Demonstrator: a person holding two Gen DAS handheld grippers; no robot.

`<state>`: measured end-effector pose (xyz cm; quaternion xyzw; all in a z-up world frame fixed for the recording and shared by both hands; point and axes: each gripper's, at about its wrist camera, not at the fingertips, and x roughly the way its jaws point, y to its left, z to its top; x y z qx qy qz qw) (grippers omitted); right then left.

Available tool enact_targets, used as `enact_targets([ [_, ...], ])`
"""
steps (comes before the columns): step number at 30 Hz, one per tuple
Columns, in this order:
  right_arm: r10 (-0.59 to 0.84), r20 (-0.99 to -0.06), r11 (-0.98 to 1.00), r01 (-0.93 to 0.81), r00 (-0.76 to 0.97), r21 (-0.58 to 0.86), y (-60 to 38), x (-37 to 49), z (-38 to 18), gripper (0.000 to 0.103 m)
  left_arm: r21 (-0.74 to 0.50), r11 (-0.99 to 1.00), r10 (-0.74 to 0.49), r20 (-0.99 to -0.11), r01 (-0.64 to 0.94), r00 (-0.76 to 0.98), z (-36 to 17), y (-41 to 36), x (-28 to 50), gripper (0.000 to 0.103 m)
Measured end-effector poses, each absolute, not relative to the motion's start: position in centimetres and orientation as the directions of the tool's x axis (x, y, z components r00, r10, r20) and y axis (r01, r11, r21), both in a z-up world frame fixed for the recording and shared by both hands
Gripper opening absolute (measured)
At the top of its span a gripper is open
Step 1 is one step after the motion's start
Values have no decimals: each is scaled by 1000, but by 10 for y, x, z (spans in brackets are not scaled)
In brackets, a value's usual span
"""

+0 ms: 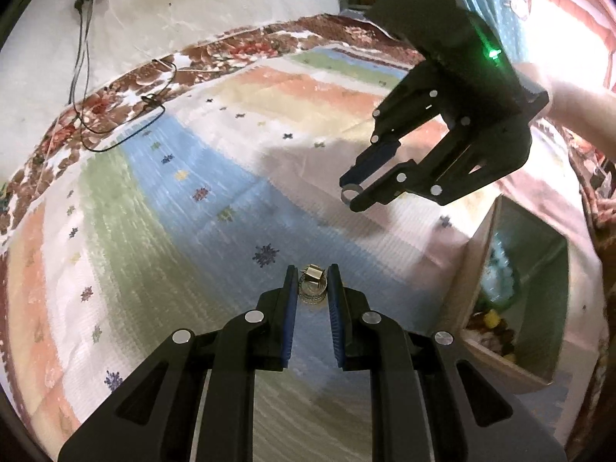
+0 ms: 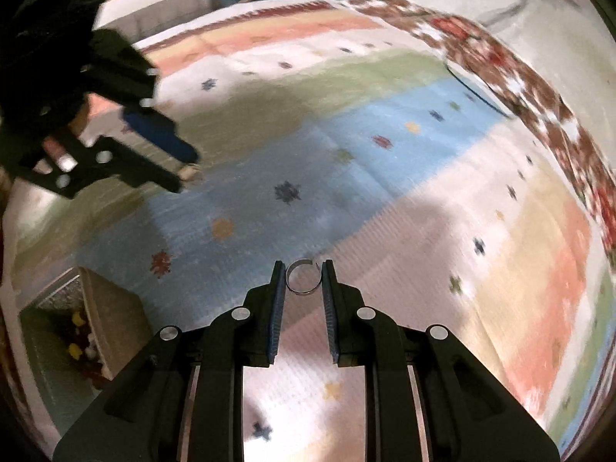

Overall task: Organize jewelry
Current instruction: 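Carry the gold rings with left while right carries silver ring to tin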

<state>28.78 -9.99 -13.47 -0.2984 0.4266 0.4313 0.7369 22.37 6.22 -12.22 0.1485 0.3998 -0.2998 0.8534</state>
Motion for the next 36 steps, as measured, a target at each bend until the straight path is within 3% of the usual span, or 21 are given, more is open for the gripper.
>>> enact_targets([
  [22,243,-857,785,-611,455,-101,-164,248,-74,20,12,876,-339,-697,483,632,-56,53,165,15],
  [36,308,-824,846,-533,476,9,-189,202,-52,20,20,887,-333,-666,462,667,-27,29,134,15],
])
